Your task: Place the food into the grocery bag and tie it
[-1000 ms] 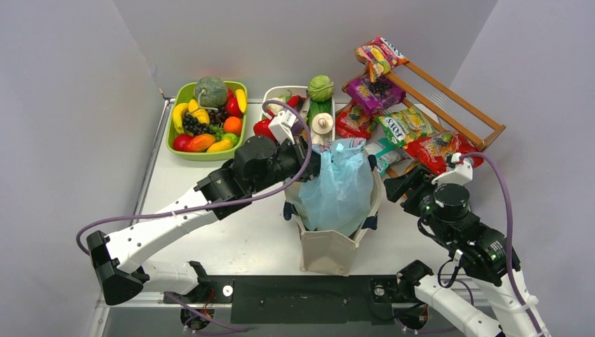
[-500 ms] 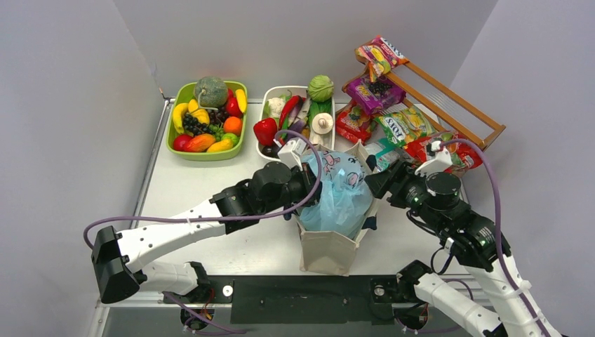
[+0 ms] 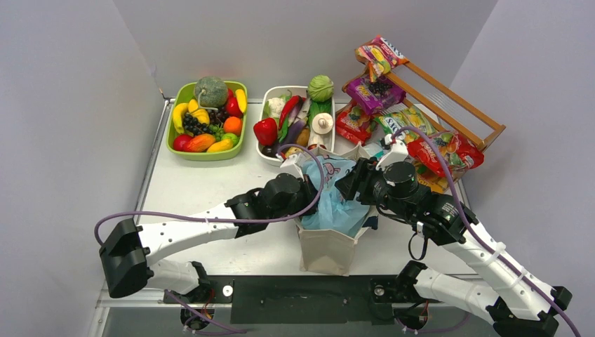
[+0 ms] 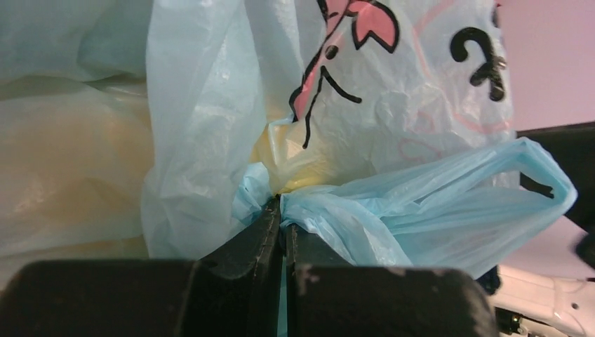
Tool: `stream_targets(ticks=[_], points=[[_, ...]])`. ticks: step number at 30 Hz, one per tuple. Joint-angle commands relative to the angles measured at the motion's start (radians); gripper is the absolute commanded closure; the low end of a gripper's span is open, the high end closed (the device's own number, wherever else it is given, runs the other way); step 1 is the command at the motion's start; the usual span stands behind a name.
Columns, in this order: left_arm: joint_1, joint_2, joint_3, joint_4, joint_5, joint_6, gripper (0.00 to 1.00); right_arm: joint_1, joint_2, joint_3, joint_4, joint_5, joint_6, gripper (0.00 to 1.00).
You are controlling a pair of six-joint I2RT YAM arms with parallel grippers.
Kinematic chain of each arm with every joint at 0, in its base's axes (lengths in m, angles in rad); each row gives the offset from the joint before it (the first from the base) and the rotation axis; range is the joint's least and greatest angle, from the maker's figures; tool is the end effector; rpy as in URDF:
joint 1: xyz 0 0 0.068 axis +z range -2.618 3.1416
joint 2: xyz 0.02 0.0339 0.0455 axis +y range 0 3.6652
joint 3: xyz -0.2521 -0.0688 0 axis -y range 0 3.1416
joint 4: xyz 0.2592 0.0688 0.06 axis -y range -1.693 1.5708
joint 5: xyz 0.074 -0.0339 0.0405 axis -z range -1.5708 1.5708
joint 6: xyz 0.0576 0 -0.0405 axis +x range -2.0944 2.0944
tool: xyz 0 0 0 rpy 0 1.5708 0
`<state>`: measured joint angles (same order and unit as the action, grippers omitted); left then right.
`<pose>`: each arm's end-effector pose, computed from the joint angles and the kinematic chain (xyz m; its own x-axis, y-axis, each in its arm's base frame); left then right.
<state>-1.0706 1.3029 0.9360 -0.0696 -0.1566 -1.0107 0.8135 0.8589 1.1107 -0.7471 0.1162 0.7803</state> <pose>0.1687 -0.2900 0.2643 -0.7846 -0.3093 -0.5373 0.2527 0.6319 -0.7327 0.1469 0.1457 0.3647 -0.6905 0.2867 -0.6641 -0.2335 0.7806 0.5798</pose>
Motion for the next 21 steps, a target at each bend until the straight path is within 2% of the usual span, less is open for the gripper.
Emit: stream_targets(ticks=[1,12,19,21], points=[[0.015,0.059,-0.028,0.006,-0.043,-0.001,1.0,0.01,0.002,-0.008,0.062,0.029,0.018,0.45],[0.023,0.182,-0.014,-0.021,-0.024,0.009,1.0,0.014,0.007,-0.094,0.066,0.044,0.052,0.48],[0.006,0.151,0.149,-0.196,-0.017,0.11,1.0,0.014,0.01,-0.032,0.024,0.055,0.029,0.48],[0.005,0.137,0.212,-0.261,-0.02,0.14,0.94,0.015,0.017,0.006,0.003,0.057,0.017,0.47]])
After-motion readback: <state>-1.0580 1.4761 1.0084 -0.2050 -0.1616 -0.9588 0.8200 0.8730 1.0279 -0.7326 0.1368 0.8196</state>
